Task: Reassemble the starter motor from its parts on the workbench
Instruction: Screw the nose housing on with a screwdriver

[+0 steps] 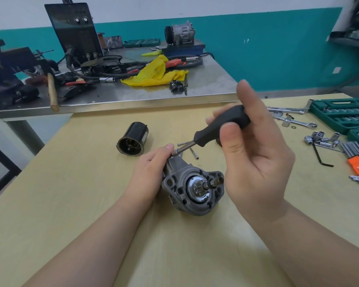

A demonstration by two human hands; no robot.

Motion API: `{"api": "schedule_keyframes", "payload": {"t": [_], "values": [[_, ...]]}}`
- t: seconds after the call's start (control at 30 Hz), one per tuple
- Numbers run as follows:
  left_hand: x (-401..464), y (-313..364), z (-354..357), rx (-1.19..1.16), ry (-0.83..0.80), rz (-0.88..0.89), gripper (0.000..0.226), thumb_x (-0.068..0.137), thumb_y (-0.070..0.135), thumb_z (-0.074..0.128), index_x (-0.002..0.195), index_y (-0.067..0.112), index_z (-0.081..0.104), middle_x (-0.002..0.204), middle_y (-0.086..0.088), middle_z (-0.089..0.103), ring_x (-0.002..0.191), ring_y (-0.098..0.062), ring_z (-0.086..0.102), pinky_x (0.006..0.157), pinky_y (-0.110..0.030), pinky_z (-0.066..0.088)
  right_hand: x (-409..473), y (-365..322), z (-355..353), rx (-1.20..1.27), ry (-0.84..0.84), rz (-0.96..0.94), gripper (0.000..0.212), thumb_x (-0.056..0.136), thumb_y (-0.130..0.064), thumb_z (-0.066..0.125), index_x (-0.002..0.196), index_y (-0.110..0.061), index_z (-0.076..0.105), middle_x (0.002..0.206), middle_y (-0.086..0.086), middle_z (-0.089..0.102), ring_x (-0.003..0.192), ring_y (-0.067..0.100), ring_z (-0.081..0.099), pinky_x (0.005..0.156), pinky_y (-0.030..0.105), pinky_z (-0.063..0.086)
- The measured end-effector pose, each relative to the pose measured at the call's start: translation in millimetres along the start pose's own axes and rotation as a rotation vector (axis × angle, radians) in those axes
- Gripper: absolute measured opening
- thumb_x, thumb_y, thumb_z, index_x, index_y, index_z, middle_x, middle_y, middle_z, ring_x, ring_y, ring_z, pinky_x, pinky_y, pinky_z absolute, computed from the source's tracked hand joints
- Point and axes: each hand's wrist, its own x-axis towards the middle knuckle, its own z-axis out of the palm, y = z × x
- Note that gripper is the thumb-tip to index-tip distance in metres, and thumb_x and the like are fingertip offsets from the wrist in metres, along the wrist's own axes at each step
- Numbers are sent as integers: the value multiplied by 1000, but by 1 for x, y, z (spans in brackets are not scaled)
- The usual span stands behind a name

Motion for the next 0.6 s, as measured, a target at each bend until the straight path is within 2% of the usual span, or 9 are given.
{"api": "schedule_keyframes", "payload": {"t": [0.07, 0.13, 0.3, 0.4, 0.5, 0.6], "values": [[0, 0, 1, 4, 0, 4, 43, 96, 58, 59, 65, 28, 53, 69, 5, 45, 66, -15, 42, 72, -41, 33, -2, -3, 2, 54, -68, -10, 46, 112, -11, 49, 157, -12, 37, 128, 18, 65, 114, 38, 70, 97, 53, 59], [0, 0, 1, 3, 6, 8, 42, 97, 56, 59, 65, 29, 51, 69, 6, 44, 66, -15, 40, 71, -41, 31, -4, -6, 3, 44, -89, -27, 46, 110, -6, 51, 154, -10, 39, 132, 17, 66, 115, 35, 73, 96, 52, 60], [1, -1, 1, -10, 10, 7, 42, 96, 56, 60, 67, 26, 52, 71, 3, 45, 69, -18, 41, 73, -42, 32, 0, -6, 3, 62, -31, 23, 38, 101, -13, 72, 138, -10, 64, 115, 16, 73, 102, 37, 76, 89, 45, 63], [1, -1, 0, -19, -6, -2, 44, 94, 59, 60, 70, 22, 60, 74, -5, 52, 72, -20, 49, 76, -44, 37, 4, -4, 0, -37, 27, 6, 41, 95, -13, 81, 132, -19, 63, 93, 26, 67, 83, 42, 72, 75, 46, 61], [0, -1, 0, -6, -16, 1, 50, 93, 61, 59, 73, 15, 58, 76, -6, 51, 72, -19, 48, 76, -44, 36, 4, -2, -1, -45, 12, -16, 36, 103, -17, 73, 138, -15, 63, 92, 24, 63, 84, 38, 73, 74, 49, 60], [0, 0, 0, -8, -6, -1, 46, 93, 61, 59, 71, 20, 55, 75, -4, 49, 71, -18, 45, 75, -43, 35, 0, -1, -1, 7, -57, -26, 43, 112, -18, 52, 154, -12, 43, 115, 20, 66, 107, 33, 70, 86, 53, 60]]}}
